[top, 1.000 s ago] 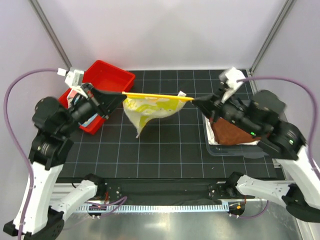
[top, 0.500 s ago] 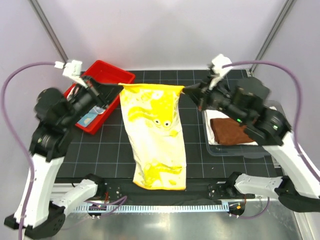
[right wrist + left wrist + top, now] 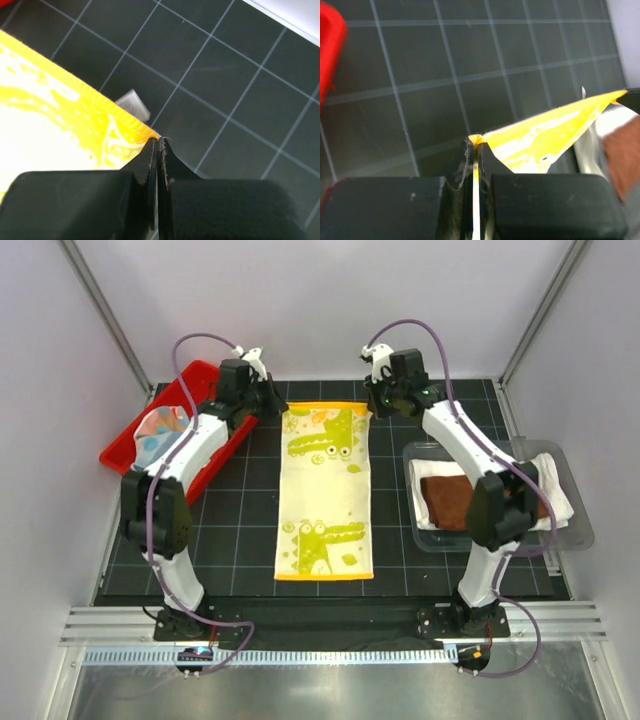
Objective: Fold and stack the towels
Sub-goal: Flatten out the crumpled towel, then fold the towel
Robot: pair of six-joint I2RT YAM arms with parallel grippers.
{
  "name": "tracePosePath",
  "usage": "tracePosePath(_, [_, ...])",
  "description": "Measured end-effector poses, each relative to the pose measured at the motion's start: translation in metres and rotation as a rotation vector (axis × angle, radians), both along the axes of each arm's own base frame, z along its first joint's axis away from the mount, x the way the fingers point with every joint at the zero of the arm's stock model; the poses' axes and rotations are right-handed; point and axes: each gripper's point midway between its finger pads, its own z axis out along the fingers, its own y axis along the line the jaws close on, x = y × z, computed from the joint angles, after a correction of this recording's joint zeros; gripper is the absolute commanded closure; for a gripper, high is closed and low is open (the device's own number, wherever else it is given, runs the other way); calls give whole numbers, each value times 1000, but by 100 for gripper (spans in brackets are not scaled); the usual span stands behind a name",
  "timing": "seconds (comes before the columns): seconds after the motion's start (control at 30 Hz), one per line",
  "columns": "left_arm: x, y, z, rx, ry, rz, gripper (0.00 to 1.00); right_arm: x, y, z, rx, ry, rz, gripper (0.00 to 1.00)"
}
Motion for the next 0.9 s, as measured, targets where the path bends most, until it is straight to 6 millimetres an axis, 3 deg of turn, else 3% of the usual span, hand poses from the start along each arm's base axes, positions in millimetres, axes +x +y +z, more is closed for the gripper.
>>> tracePosePath(0.1, [43, 5, -19, 13, -16, -15, 100, 31, 7, -28, -26, 23, 28, 99])
tracePosePath(0.17, [59, 9, -22, 16, -41, -27, 100, 40, 11, -44, -45, 39, 53, 99])
tracePosePath(0.27, [65, 14, -22, 26, -63, -44, 100, 40, 15, -53, -66, 50, 97, 99])
tracePosePath(0.37, [65, 16, -16, 31, -106, -68, 100, 37, 18, -49, -83, 32, 127, 99])
tracePosePath(0.53, [39, 15, -27, 33, -98, -114, 100, 17, 14, -50, -101, 40, 157, 99])
tracePosePath(0.67, [5, 20, -47, 31, -50, -126, 100, -11, 18, -60, -111, 84, 187, 99])
tracePosePath(0.9, [-51, 21, -73, 34, 12, -132, 99, -75, 25, -94, -151, 189, 220, 99])
